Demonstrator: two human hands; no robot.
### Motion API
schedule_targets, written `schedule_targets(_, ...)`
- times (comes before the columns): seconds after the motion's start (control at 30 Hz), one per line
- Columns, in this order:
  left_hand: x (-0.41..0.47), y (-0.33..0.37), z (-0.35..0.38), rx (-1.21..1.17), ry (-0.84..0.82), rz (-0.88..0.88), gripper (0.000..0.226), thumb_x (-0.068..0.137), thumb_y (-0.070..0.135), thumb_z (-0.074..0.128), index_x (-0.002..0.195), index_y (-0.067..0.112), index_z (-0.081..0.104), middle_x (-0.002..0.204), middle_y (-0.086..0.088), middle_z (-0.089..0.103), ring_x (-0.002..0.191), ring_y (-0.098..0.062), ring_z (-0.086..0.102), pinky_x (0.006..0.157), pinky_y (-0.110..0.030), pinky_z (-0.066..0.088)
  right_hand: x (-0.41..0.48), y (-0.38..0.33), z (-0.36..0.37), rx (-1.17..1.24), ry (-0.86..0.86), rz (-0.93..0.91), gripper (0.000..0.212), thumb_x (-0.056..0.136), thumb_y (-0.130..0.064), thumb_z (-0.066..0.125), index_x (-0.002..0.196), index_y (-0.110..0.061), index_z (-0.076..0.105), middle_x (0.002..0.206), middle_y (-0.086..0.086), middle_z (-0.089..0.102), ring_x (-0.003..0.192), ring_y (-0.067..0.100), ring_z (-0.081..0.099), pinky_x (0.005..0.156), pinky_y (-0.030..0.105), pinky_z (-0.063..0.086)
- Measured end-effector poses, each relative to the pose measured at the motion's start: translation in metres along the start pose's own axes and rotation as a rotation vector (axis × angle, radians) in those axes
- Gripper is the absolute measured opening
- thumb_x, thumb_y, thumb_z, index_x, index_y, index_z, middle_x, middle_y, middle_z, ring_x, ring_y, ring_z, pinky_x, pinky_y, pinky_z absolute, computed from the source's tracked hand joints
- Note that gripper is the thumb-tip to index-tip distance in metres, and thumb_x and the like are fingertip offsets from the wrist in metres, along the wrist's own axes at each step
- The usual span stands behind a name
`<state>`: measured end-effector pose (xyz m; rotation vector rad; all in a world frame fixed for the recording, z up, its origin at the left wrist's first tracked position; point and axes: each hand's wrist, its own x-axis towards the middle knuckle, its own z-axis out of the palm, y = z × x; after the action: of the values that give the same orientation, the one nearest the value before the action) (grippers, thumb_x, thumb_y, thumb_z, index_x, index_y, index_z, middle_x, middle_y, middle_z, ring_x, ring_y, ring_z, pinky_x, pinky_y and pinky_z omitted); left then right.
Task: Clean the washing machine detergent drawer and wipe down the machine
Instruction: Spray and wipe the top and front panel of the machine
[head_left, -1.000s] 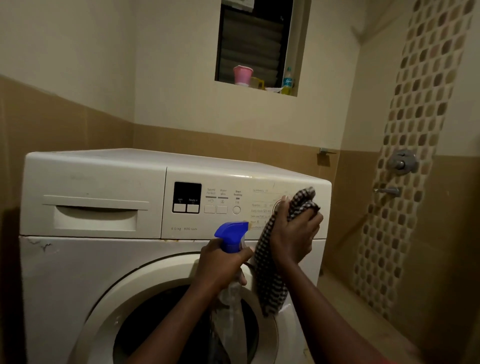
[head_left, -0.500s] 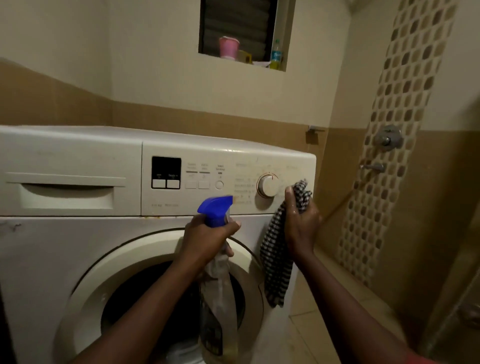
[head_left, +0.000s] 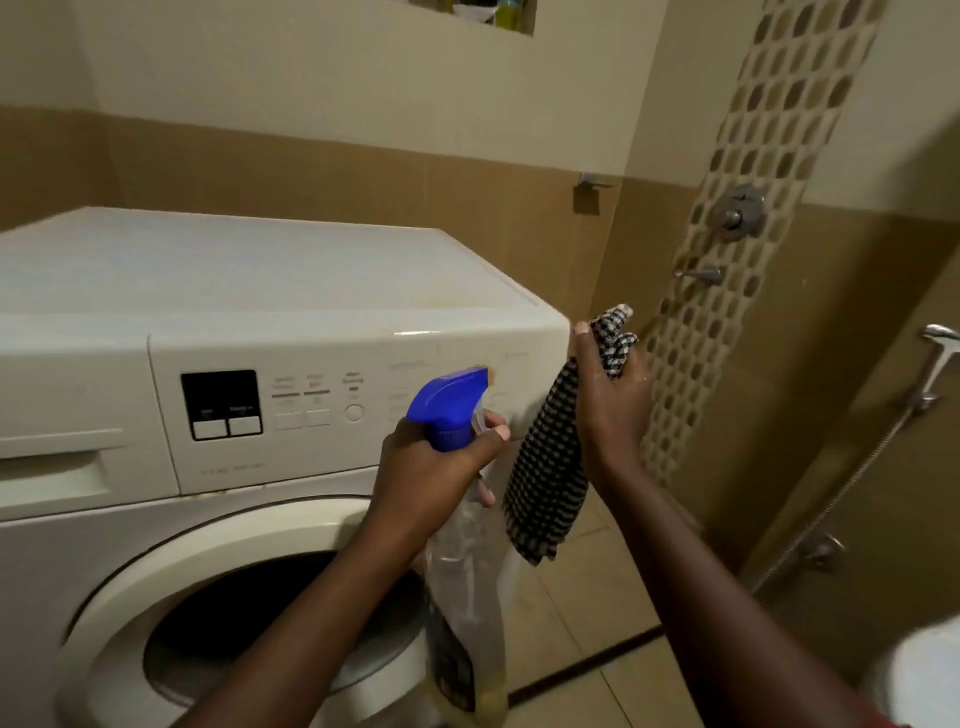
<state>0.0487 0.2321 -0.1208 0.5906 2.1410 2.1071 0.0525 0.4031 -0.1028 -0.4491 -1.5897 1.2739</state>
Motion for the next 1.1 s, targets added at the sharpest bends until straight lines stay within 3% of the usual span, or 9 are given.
schedule_targets(0.13, 0.003, 0.041, 0.021, 0.078, 0.027, 0.012, 0.008, 0.084, 0.024, 0.075, 0.089, 0.02, 0.071, 0.08, -0.001, 0.074, 0.051, -0.02, 0.068, 0.069, -0.031, 0.058, 0.019, -0.033, -0.031, -0.077, -0.061, 0.079, 0.024, 0.082, -0.061, 0.06, 0.081, -0.037, 0.064, 0.082, -0.01, 0.07, 0.083, 0.011, 0.068, 0.08, 0.047, 0.057)
schedule_targets(0.2, 0.0, 0.062, 0.034, 0.143, 0.058, 0.042, 0.007, 0.084, 0.023, 0.074, 0.089, 0.019, 0.071, 0.079, -0.003, 0.074, 0.053, -0.019, 0.068, 0.067, -0.028, 0.057, 0.029, -0.059, -0.05, -0.126, -0.081, 0.109, 0.019, 0.084, -0.058, 0.061, 0.08, -0.04, 0.061, 0.084, -0.014, 0.069, 0.084, 0.005, 0.065, 0.083, 0.043, 0.056)
schedule_targets(0.3, -0.006, 0.108, 0.062, 0.209, 0.024, 0.074, 0.008, 0.084, 0.025, 0.074, 0.09, 0.022, 0.071, 0.076, -0.001, 0.072, 0.062, -0.021, 0.069, 0.072, -0.035, 0.059, 0.054, -0.107, -0.091, -0.199, -0.147, 0.186, 0.018, 0.082, -0.056, 0.063, 0.083, -0.038, 0.059, 0.087, -0.014, 0.068, 0.086, 0.006, 0.065, 0.083, 0.044, 0.055)
schedule_targets(0.47, -0.014, 0.179, 0.112, 0.206, -0.061, 0.044, 0.016, 0.082, 0.027, 0.076, 0.092, 0.015, 0.071, 0.079, -0.004, 0.071, 0.074, -0.023, 0.069, 0.075, -0.044, 0.06, 0.089, -0.161, -0.171, -0.367, -0.293, 0.387, 0.021, 0.084, -0.033, 0.068, 0.102, -0.026, 0.06, 0.108, 0.0, 0.066, 0.096, 0.019, 0.063, 0.085, 0.045, 0.055)
schedule_targets(0.57, -0.024, 0.212, 0.15, 0.219, -0.135, 0.041, 0.018, 0.083, 0.026, 0.077, 0.091, 0.01, 0.071, 0.076, -0.007, 0.069, 0.071, -0.022, 0.067, 0.069, -0.023, 0.053, 0.108, -0.179, -0.227, -0.421, -0.285, 0.508, 0.013, 0.081, -0.028, 0.072, 0.09, -0.026, 0.064, 0.103, 0.003, 0.069, 0.093, 0.022, 0.066, 0.084, 0.046, 0.056)
schedule_targets(0.63, -0.029, 0.226, 0.179, 0.213, -0.164, 0.045, 0.023, 0.082, 0.028, 0.077, 0.085, 0.007, 0.069, 0.073, -0.012, 0.066, 0.068, -0.025, 0.063, 0.066, -0.025, 0.05, 0.122, -0.181, -0.26, -0.393, -0.281, 0.566, 0.011, 0.081, -0.022, 0.074, 0.084, -0.025, 0.064, 0.099, 0.004, 0.071, 0.091, 0.025, 0.068, 0.079, 0.041, 0.057)
schedule_targets(0.77, -0.045, 0.233, 0.25, 0.21, -0.21, 0.009, 0.037, 0.082, 0.027, 0.077, 0.079, -0.006, 0.062, 0.068, -0.025, 0.057, 0.056, -0.02, 0.048, 0.06, -0.027, 0.042, 0.144, -0.181, -0.33, -0.297, -0.177, 0.648, 0.016, 0.085, -0.009, 0.07, 0.099, -0.013, 0.063, 0.094, 0.006, 0.068, 0.08, 0.019, 0.064, 0.062, 0.027, 0.048)
schedule_targets(0.93, -0.072, 0.225, 0.341, 0.149, -0.212, -0.074, 0.038, 0.082, 0.025, 0.078, 0.072, -0.005, 0.058, 0.061, -0.007, 0.049, 0.056, -0.014, 0.044, 0.058, -0.025, 0.04, 0.172, -0.162, -0.413, -0.394, -0.08, 0.682, 0.015, 0.08, -0.024, 0.074, 0.093, -0.018, 0.069, 0.094, 0.004, 0.072, 0.09, 0.025, 0.067, 0.082, 0.044, 0.054)
schedule_targets(1.1, -0.095, 0.194, 0.415, 0.065, -0.255, -0.203, 0.042, 0.08, 0.028, 0.08, 0.08, -0.01, 0.06, 0.066, -0.01, 0.052, 0.062, -0.017, 0.048, 0.06, -0.028, 0.041, 0.181, -0.124, -0.473, -0.503, 0.005, 0.689, 0.013, 0.079, -0.026, 0.073, 0.089, -0.018, 0.07, 0.094, 0.005, 0.071, 0.091, 0.025, 0.066, 0.085, 0.042, 0.053)
